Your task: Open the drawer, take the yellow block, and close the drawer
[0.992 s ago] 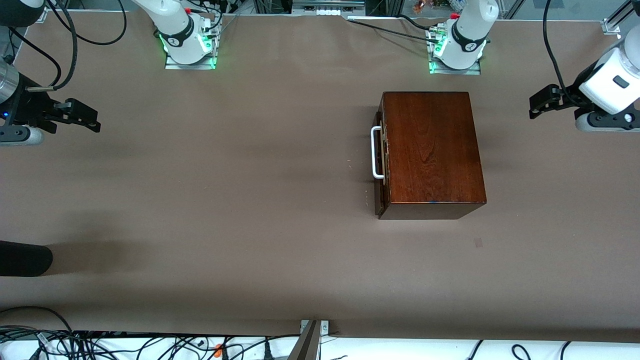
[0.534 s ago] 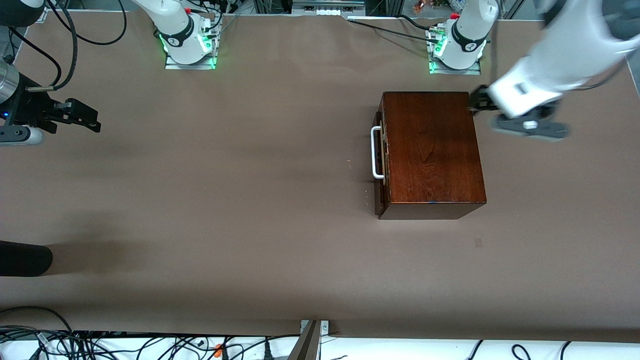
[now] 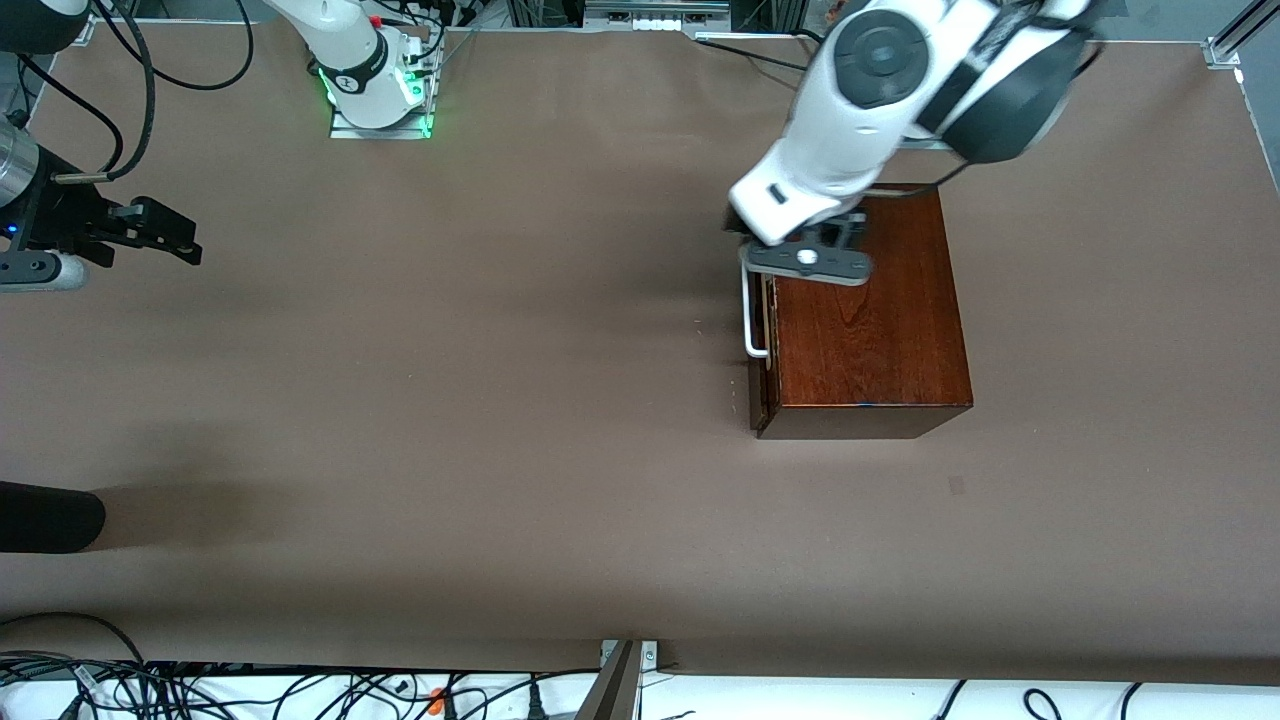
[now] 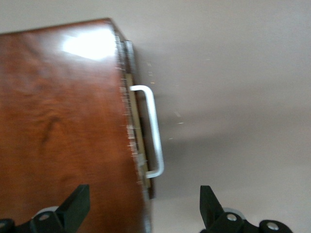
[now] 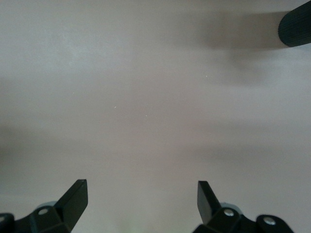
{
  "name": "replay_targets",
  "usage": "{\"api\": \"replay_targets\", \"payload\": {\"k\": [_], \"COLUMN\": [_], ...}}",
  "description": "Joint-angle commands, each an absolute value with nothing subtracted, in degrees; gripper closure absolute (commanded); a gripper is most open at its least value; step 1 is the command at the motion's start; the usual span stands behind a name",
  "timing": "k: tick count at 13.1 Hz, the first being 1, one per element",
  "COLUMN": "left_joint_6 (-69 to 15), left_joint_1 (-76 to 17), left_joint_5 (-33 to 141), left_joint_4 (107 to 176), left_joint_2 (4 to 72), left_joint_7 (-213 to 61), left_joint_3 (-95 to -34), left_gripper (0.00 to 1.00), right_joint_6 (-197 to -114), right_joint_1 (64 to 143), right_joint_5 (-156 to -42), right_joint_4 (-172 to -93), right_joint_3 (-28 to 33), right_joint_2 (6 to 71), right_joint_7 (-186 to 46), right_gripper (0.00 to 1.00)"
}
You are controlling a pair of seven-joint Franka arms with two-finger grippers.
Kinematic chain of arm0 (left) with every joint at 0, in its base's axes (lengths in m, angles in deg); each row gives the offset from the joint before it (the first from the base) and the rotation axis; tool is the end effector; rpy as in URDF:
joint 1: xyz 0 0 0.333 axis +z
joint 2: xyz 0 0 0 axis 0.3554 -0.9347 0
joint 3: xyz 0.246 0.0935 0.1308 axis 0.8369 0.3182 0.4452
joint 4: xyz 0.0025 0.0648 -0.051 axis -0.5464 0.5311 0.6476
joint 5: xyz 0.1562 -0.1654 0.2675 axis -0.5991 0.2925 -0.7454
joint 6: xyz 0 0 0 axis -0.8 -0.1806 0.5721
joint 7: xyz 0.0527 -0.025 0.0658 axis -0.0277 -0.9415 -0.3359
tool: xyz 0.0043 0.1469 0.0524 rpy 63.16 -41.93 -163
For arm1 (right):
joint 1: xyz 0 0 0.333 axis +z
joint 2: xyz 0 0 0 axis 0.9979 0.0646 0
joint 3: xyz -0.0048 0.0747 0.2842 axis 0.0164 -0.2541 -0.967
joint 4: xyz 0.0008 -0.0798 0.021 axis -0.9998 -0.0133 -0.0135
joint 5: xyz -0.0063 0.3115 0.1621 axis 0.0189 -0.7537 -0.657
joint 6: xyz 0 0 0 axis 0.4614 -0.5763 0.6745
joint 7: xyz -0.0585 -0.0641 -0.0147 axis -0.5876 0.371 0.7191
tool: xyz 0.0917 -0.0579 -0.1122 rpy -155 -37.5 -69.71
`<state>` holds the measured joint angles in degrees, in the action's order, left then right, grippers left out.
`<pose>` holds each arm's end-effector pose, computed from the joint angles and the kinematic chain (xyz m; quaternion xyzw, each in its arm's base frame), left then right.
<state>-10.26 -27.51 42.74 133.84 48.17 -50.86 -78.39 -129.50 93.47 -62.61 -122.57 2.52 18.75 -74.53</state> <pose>0.4634 -0.3366 0.4289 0.9956 -0.0628 -0.0661 0.0206 0.5263 0.0168 0.5283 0.9994 0.0191 -0.0271 0.0021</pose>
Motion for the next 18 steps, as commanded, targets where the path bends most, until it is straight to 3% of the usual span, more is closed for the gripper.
{"api": "replay_targets", "payload": {"k": [1,5,18], "left_joint_6": [-13.31,-13.93,-20.43], "left_joint_1": [-30.30,-35.40,-35.23], "left_joint_5": [39.28,29.16,21.43], "left_joint_4": [132.87,133.92,140.60], "left_joint_2": [43.19,38.87,35.26], "left_joint_7": [-46.99,-38.38,-32.74], "left_joint_3": [-79.46,-79.46,-79.02], "left_gripper": [0.00,0.00,0.00], "right_joint_6": [-129.38,-129.38,-129.38], "right_joint_1": [93.24,93.24,93.24], "right_joint_5": [-63.49,-63.49,-63.40], "right_joint_4": [-121.91,-121.91,-121.91], "right_joint_3": [2.50,2.50,2.50], "right_joint_2": [18.88,18.88,18.88], "right_joint_7": [-74.31,-74.31,-74.31], "right_gripper": [0.00,0.00,0.00]}}
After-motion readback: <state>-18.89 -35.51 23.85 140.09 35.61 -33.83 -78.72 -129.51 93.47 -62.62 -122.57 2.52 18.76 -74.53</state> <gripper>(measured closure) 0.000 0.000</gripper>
